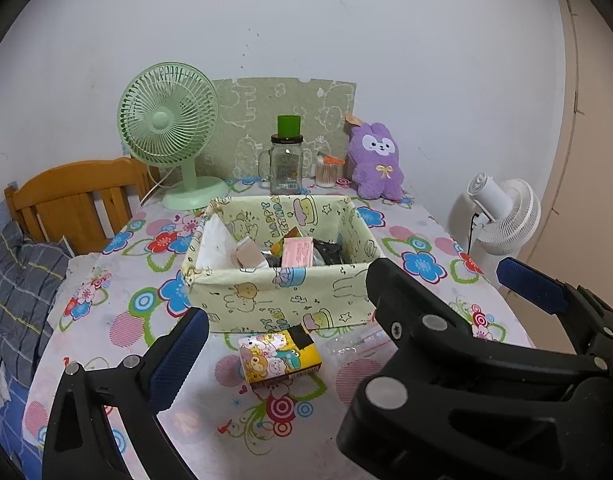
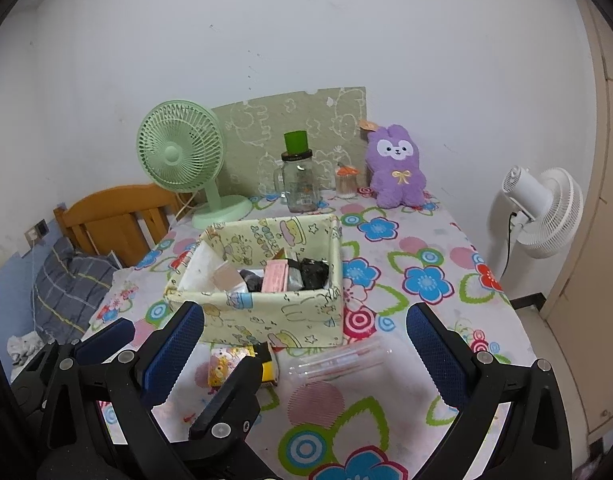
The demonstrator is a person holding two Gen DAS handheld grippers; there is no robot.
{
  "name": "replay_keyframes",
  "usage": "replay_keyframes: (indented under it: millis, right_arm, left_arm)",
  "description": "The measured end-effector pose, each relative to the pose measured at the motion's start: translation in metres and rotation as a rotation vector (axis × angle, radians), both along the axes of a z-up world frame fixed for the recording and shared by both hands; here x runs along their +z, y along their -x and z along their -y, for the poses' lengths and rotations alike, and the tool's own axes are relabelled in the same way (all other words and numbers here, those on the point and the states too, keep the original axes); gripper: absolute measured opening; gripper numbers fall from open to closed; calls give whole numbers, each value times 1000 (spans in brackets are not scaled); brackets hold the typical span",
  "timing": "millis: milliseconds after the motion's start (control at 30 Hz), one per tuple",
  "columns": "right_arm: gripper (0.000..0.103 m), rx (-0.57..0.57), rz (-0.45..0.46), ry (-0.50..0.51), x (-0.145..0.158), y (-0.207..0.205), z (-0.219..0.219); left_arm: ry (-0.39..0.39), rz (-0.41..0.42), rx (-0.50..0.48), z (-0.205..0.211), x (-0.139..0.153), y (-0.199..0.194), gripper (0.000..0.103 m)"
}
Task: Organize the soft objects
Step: 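Withdraw both grippers up out of the box, then move both grippers toward the small yellow cartoon-printed box beside the fabric box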
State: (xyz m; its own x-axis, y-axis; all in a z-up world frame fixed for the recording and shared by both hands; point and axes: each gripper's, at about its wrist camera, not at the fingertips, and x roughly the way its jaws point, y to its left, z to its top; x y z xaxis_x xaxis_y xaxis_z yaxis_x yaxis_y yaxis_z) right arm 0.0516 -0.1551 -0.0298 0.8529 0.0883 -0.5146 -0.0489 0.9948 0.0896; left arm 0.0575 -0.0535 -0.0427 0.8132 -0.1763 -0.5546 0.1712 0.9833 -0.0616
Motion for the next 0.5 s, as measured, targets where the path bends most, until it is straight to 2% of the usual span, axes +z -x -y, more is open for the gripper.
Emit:
replay_keyframes:
  millis: [500]
  right_arm:
    - [102, -15, -26, 12, -28, -6, 4]
  left_arm:
    - [-15, 0, -12, 5, -22, -5, 102]
